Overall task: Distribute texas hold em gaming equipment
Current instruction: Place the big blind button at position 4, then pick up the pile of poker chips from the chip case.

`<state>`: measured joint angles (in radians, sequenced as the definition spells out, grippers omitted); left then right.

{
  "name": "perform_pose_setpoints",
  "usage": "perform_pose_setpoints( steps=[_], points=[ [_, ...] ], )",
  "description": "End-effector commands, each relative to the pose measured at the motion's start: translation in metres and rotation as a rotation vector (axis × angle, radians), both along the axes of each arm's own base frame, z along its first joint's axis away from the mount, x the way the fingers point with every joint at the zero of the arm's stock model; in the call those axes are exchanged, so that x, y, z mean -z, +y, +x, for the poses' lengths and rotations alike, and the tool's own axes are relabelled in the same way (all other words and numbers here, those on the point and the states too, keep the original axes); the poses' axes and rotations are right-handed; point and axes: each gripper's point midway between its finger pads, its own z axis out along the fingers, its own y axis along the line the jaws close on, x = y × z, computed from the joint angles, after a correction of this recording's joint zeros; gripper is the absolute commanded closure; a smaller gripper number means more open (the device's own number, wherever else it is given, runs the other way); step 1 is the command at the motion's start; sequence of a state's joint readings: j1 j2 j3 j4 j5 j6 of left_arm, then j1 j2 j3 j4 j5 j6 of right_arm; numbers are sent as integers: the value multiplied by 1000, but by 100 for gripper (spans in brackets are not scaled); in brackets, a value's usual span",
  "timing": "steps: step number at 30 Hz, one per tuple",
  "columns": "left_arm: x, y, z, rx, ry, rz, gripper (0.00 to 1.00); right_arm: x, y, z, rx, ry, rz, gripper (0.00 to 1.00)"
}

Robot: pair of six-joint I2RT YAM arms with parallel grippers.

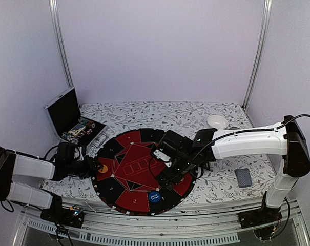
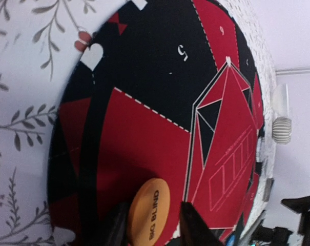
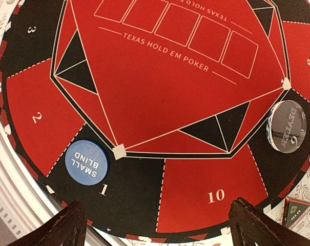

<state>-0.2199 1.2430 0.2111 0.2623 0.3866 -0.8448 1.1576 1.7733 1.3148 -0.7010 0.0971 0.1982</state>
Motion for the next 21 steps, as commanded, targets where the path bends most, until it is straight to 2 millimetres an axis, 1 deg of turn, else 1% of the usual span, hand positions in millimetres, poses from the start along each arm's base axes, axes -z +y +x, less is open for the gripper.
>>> perform_pose_setpoints(
  steps=[1,4,6,8,10,12,16,19,21],
  points=[
    [3,14,0,-43,21,63,56,-26,2,9,25,-46,53,1],
    [-1,22,1,-80,8,100,39,-30,-2,11,36,-58,58,1],
    [-5,30,1,-107,2,136,31,-31,-5,16,50,-66,58,1],
    [-15,35,4,-125,-21,159,25,-34,-9,21,71,-70,60,1],
    [-29,38,8,-136,-61,174,22,-40,-18,32,106,-77,64,1],
    [-46,40,12,-136,-117,190,21,-47,-32,46,162,-85,70,1],
    [-86,39,23,-115,-239,245,20,-57,-76,75,308,-79,60,1],
    [-122,37,35,-91,-318,303,19,-63,-107,89,401,-75,59,1],
    [-146,32,44,-41,-372,355,19,-65,-126,100,457,-66,69,1]
  ],
)
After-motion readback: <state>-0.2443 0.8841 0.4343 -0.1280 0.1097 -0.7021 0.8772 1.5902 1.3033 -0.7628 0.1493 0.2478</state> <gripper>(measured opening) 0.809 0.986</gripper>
